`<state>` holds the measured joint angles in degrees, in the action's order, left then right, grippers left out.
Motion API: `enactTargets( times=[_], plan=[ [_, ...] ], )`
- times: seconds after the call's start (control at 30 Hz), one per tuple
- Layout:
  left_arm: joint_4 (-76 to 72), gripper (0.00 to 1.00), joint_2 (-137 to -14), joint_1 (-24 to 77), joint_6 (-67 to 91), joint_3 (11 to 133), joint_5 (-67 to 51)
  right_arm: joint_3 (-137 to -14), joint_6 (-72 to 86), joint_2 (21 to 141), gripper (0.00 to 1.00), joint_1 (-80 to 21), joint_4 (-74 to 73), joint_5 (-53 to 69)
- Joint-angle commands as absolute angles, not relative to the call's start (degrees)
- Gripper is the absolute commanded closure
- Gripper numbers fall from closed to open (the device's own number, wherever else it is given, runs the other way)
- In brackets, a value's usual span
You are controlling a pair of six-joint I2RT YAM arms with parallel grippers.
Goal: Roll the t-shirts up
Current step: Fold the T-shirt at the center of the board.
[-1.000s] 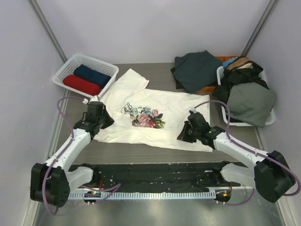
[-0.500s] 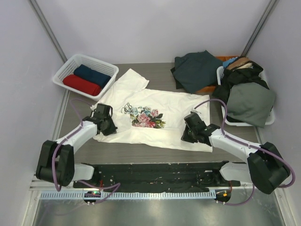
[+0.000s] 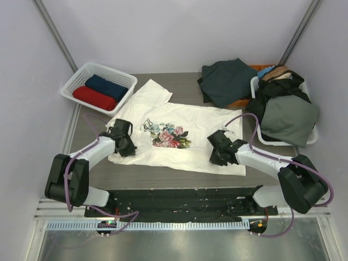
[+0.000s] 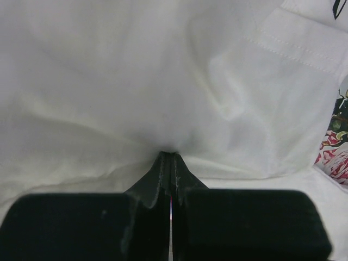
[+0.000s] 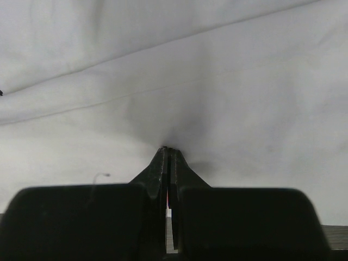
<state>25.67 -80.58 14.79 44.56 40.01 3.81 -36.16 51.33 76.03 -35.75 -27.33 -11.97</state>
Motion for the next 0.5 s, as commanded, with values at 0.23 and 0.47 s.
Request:
enactTargets(
  times=[0.23, 0.47],
  plan=[
    [35.24, 1.0, -70.76, 16.17, 51.5, 32.0, 8.61, -32.43, 57.74, 68.83, 0.99, -40.17, -40.34, -14.15],
    [35.24, 0.83, -63.64, 17.14, 47.12, 36.55, 9.75, -41.97, 52.66, 67.5, 0.99, -39.9, -42.18, -20.12]
  ],
)
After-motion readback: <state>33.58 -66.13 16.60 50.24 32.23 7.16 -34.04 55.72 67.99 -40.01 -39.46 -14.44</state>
